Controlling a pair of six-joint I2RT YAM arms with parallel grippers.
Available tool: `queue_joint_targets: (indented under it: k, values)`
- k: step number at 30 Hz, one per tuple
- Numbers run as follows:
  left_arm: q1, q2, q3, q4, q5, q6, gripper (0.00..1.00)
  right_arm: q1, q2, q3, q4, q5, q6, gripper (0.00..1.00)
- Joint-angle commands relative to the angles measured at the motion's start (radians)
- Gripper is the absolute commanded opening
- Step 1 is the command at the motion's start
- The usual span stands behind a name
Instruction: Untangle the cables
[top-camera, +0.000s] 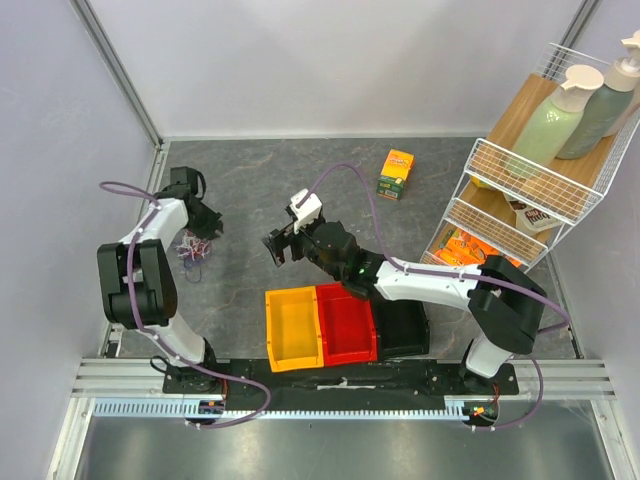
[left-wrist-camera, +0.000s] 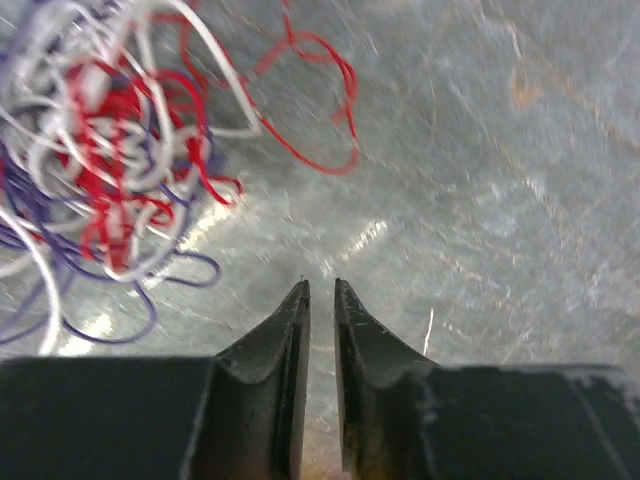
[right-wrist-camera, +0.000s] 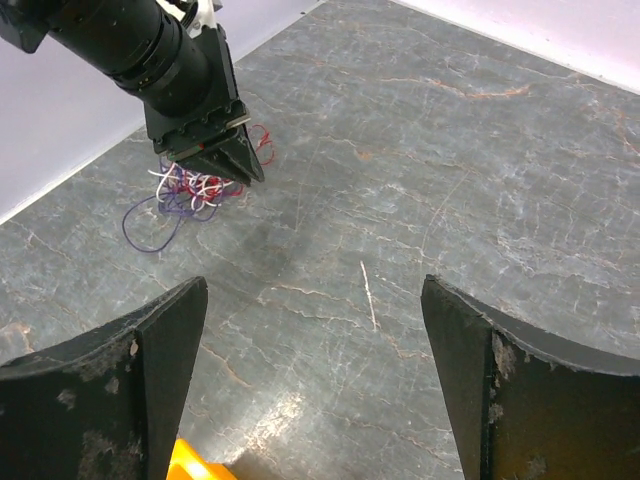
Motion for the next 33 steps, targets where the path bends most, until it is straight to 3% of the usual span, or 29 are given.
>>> queue_joint_targets:
  k: [1,4,8,13,17,22,26,29,33]
  values:
    - [-0.041,-0.088,-0.025,-0.004,-0.032,-0.041,0.25,-0.018,-0.005,-0.005,0.036,0.003,-0.006,0.95]
    - [-0.036,-0.16,-0.045,-0.036,-0.164,-0.028,0.58,-0.019,-0.011,-0.015,0.047,-0.003,-0.002,0.95]
    - [0.042,-0.23,-0.074,-0.136,-0.255,-0.082,0.85,-0.019,-0.011,-0.018,0.05,-0.003,0.0,0.95]
    - [0.236,-0.223,-0.17,-0.008,-0.053,-0.039,0.92,-0.019,-0.016,-0.028,0.062,-0.018,0.001,0.95]
    - [0.266,-0.067,-0.087,0.042,0.055,0.016,0.84,-0.019,-0.016,-0.028,0.066,-0.018,0.001,0.95]
    - [0.22,0.024,-0.057,0.062,0.155,0.001,0.49,-0.019,-0.013,-0.025,0.059,-0.009,-0.009,0.95]
    - [0.07,-0.033,-0.072,0.097,0.101,0.004,0.25,-0.022,0.002,-0.005,0.028,0.012,-0.014,0.95]
    - [-0.036,-0.018,-0.059,0.128,0.156,0.03,0.06,-0.077,0.015,-0.004,0.005,-0.027,0.067,0.95]
    - [-0.145,0.029,-0.011,0.151,0.305,0.068,0.02,-0.163,0.045,0.011,-0.056,-0.049,0.138,0.9]
